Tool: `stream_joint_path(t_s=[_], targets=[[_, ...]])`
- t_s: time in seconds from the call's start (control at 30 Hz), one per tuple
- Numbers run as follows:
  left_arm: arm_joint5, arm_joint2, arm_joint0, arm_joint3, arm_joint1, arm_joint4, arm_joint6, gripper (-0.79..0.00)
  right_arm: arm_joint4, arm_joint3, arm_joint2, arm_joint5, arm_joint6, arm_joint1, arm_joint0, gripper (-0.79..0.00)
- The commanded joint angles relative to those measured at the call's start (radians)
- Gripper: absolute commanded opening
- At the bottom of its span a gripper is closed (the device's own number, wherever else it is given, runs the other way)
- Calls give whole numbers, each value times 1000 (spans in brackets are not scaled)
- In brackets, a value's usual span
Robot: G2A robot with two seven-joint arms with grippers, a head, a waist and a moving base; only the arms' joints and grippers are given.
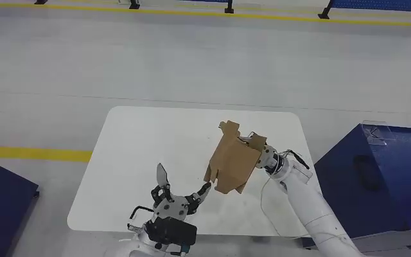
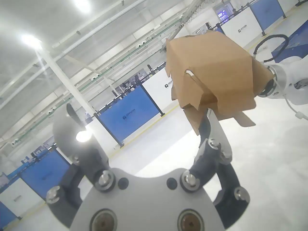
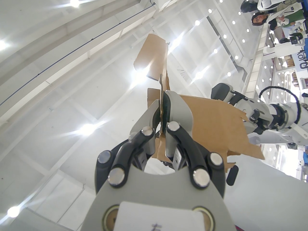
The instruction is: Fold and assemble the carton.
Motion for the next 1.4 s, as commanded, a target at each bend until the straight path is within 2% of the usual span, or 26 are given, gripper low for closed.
stream_joint_path(t_s=[0.0, 0.43, 0.63, 0.7, 0.77, 0.8, 0.87, 0.9, 0.93, 1.37], targets=[[4, 16, -6, -1, -4, 13, -12, 0, -2, -2, -1, 1, 0, -1, -1, -785], [21, 59, -52, 21, -27, 82, -68, 0, -9, -45, -26, 13, 0, -15, -27, -785], [15, 68, -65, 21, -37, 34, -65, 0, -16, -57, -35, 8, -5, -20, -36, -785], [14, 68, -64, 18, -39, 25, -58, -151, -25, -60, -37, 6, -7, -21, -37, -785], [11, 68, -61, 19, -40, 22, -56, -265, -32, -61, -38, 4, -9, -22, -38, -785], [7, 67, -61, 21, -41, 23, -58, -400, -36, -62, -39, 4, -9, -23, -38, -785], [1, 68, -63, 24, -43, 25, -64, -548, -41, -66, -40, 3, -10, -24, -40, -785], [-2, 70, -64, 25, -45, 21, -67, -723, -41, -69, -40, 3, -12, -24, -41, -785], [-6, 70, -66, 28, -46, 21, -70, -785, -42, -71, -40, 2, -15, -25, -42, -785], [-8, 70, -68, 31, -47, 19, -72, -785, -42, -71, -40, 2, -15, -25, -42, -785]])
